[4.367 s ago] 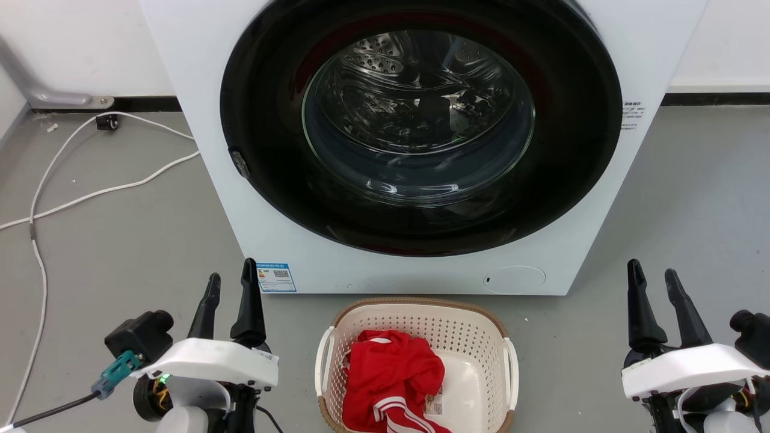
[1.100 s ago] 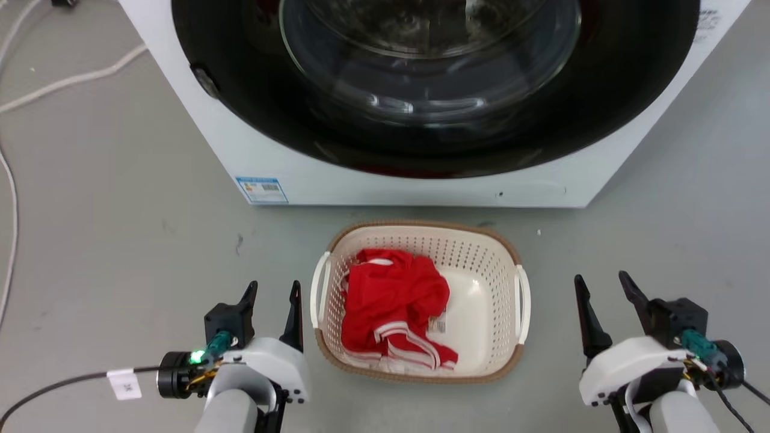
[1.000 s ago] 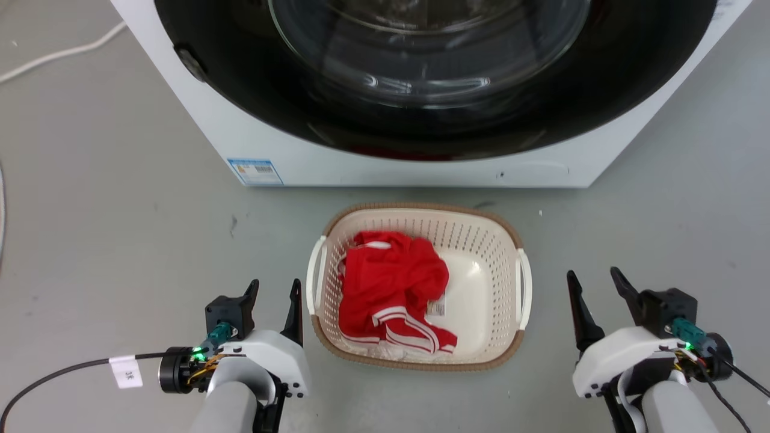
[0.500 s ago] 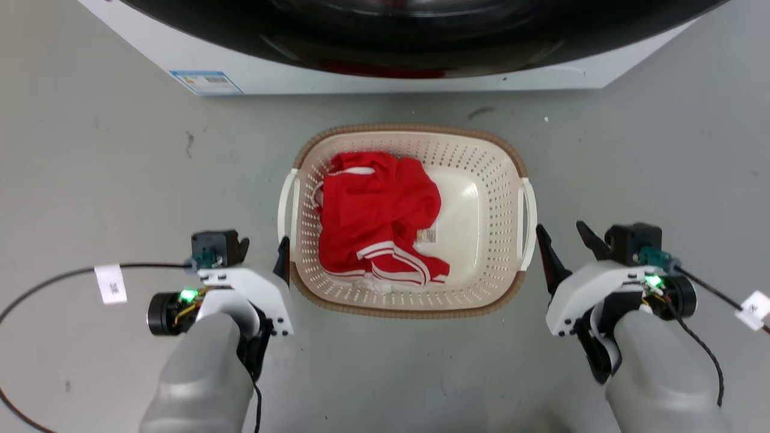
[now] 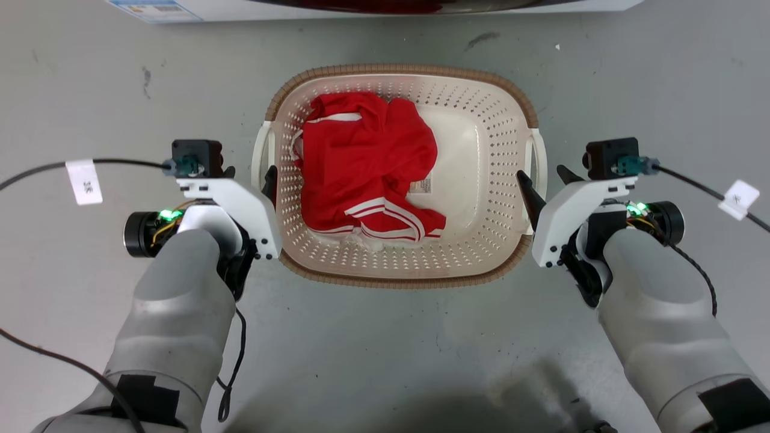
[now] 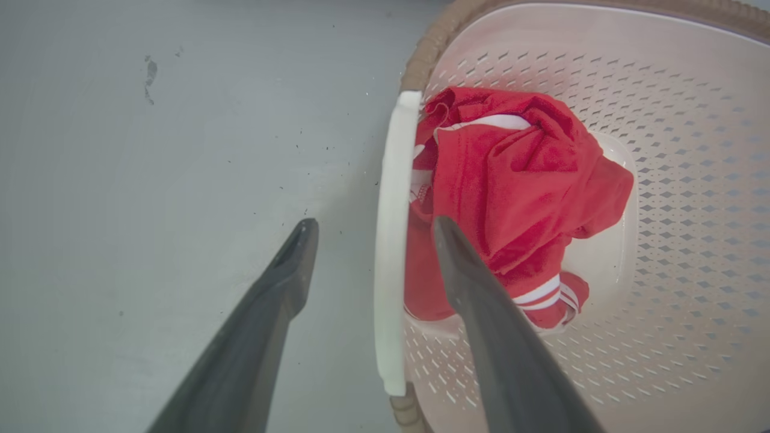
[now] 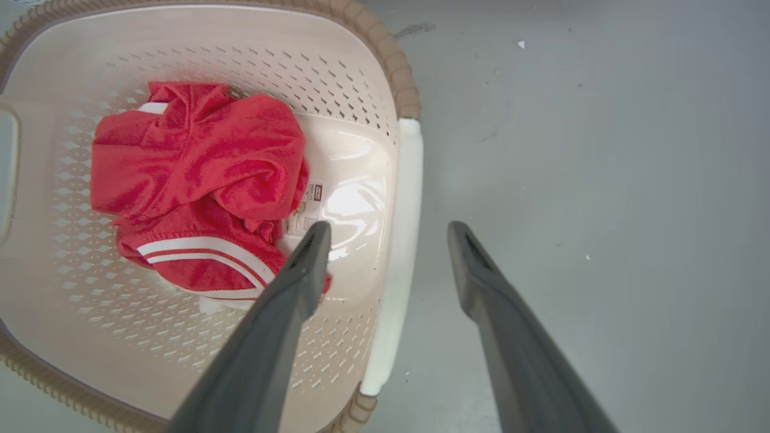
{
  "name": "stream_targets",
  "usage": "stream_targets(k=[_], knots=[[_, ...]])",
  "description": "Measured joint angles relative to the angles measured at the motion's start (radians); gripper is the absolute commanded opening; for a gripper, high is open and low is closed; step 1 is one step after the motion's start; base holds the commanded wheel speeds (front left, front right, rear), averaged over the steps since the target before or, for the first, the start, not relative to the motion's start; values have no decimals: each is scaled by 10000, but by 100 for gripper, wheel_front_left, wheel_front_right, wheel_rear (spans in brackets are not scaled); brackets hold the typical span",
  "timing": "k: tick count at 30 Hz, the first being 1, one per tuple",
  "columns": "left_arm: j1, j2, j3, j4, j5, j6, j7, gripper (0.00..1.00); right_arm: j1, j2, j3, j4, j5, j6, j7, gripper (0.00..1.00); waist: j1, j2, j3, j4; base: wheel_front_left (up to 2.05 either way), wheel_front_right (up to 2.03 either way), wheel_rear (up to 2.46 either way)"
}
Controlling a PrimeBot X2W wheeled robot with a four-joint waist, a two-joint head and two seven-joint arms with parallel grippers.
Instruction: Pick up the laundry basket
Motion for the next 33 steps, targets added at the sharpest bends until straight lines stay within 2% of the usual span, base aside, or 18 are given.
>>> stream_targets(k=[7, 17, 18, 19, 20, 33], knots=[[-597, 75, -554, 58, -594, -2, 863, 100, -1007, -2, 303, 918, 291, 0, 932, 100, 0, 0, 463, -28, 0, 0, 0], [-1183, 410, -1304, -148, -1536, -4, 1862, 100, -1716, 0, 878, 1204, 731, -2, 1764, 98, -1, 0, 1075, -74, 0, 0, 0], [-1207, 430, -1371, -153, -1632, -4, 1958, 100, -1755, 0, 897, 1221, 773, 0, 1814, 49, -1, 0, 1111, -73, 0, 0, 0], [-1222, 443, -1452, -161, -1730, -4, 2059, 80, -1787, 0, 911, 1241, 865, 0, 1885, 18, -1, 0, 1141, -73, 0, 0, 0], [-1221, 449, -1515, -186, -1820, -4, 2094, 0, -1801, -2, 976, 1244, 932, -2, 2006, 0, 0, 0, 1161, -70, 0, 0, 0], [-1083, 663, -2499, -464, -2892, -25, 2529, 0, -1810, 8, 1778, 1168, 1739, -6, 2186, 0, -1, 0, 1129, -76, 0, 0, 0]])
